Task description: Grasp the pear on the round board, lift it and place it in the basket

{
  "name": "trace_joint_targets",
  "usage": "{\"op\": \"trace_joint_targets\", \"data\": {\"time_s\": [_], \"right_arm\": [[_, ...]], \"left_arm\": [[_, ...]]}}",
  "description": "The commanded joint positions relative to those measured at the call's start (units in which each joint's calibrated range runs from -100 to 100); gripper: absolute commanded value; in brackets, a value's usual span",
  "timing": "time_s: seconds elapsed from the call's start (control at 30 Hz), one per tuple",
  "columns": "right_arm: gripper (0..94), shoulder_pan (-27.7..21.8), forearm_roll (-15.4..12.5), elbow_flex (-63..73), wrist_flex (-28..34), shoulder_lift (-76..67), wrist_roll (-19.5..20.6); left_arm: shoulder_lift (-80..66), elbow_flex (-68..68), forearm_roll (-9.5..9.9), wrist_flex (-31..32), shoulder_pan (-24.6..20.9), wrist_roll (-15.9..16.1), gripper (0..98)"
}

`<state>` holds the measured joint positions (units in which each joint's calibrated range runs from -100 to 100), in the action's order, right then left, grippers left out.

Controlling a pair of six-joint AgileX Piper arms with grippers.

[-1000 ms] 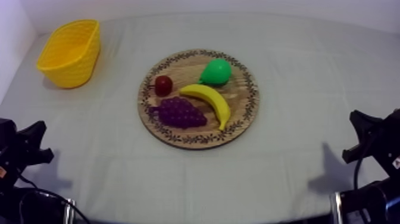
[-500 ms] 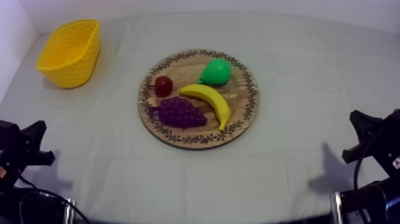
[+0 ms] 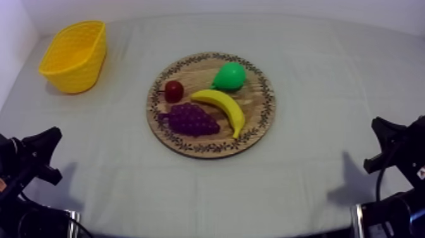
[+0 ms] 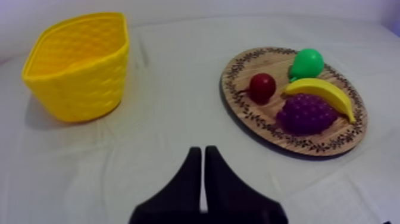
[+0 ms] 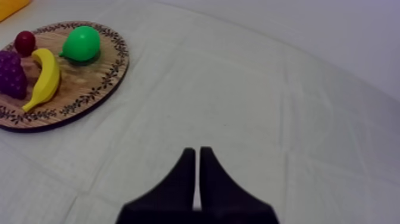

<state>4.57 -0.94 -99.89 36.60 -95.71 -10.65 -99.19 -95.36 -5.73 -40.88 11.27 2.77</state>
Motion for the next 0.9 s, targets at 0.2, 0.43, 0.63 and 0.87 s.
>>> {"op": "trace_joint_targets", "data": {"time_s": [0.2, 0.43, 0.63, 0.87], "right_arm": [[0.4, 0.03, -0.01, 0.00, 0.01, -0.04, -0.02], [0.4, 0.03, -0.01, 0.00, 0.01, -0.04, -0.02], [0.4, 0.03, -0.01, 0.00, 0.01, -0.04, -0.02], [0.4, 0.03, -0.01, 0.00, 0.01, -0.04, -0.02]], "left_arm": [[7.98, 4.90, -7.41, 2.14, 2.73, 5.46, 0.0], [18.35, 12.43, -9.85, -0.82, 3.49, 3.60, 0.0], [29.02, 18.61, -10.30, -3.08, 3.42, -0.56, 0.0], [43.04, 26.00, -10.12, -5.20, 3.32, -3.37, 0.0]]}}
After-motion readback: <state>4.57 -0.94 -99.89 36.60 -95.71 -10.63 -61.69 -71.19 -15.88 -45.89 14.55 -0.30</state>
